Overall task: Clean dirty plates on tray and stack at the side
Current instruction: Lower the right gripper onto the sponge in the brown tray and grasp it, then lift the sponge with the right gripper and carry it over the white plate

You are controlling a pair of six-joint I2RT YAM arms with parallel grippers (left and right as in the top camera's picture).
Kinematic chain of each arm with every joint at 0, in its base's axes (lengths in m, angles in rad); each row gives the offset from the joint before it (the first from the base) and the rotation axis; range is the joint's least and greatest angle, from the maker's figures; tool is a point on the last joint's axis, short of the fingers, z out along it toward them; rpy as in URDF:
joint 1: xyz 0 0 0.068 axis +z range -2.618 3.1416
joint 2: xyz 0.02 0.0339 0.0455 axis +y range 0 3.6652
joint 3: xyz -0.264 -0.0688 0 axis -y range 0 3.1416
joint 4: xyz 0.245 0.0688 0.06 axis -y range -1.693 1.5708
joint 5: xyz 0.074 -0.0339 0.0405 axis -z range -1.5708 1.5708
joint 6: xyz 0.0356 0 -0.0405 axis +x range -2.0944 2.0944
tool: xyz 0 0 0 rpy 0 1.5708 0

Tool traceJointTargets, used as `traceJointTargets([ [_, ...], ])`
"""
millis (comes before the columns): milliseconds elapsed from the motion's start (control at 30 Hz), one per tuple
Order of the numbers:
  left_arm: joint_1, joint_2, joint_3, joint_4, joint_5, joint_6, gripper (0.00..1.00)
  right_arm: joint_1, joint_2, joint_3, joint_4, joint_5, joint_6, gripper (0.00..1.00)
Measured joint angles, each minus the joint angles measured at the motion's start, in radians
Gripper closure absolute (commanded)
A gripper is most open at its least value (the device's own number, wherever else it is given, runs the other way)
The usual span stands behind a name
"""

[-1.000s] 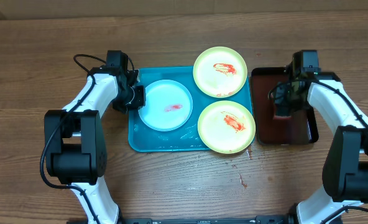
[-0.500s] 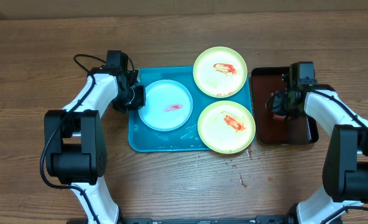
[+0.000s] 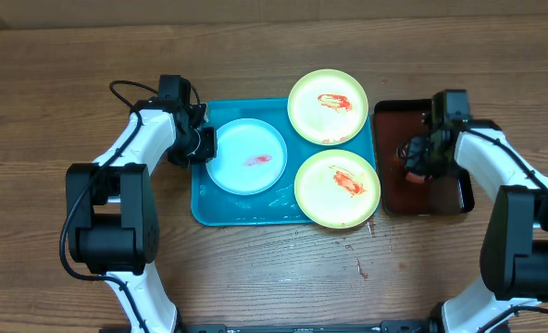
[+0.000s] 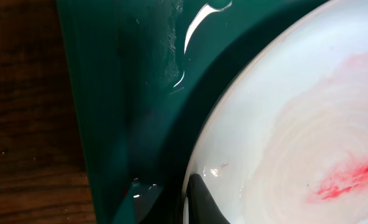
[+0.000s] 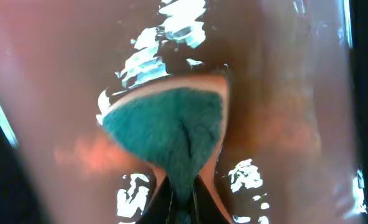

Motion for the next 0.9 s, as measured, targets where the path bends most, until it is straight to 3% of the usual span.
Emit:
traceJointTargets([
  [200, 0.000, 0.000, 0.000, 0.002, 0.002, 0.000, 0.96, 0.000, -0.028, 0.207, -0.161, 0.000, 0.008, 0.96],
  [367, 0.000, 0.000, 0.000, 0.002, 0.002, 0.000, 0.96, 0.000, -0.074, 0.275, -0.165, 0.000, 0.006, 0.96],
  [900, 0.000, 0.000, 0.000, 0.005, 0.003, 0.000, 0.96, 0.000, 0.004, 0.030, 0.037, 0.012, -0.050, 0.96],
])
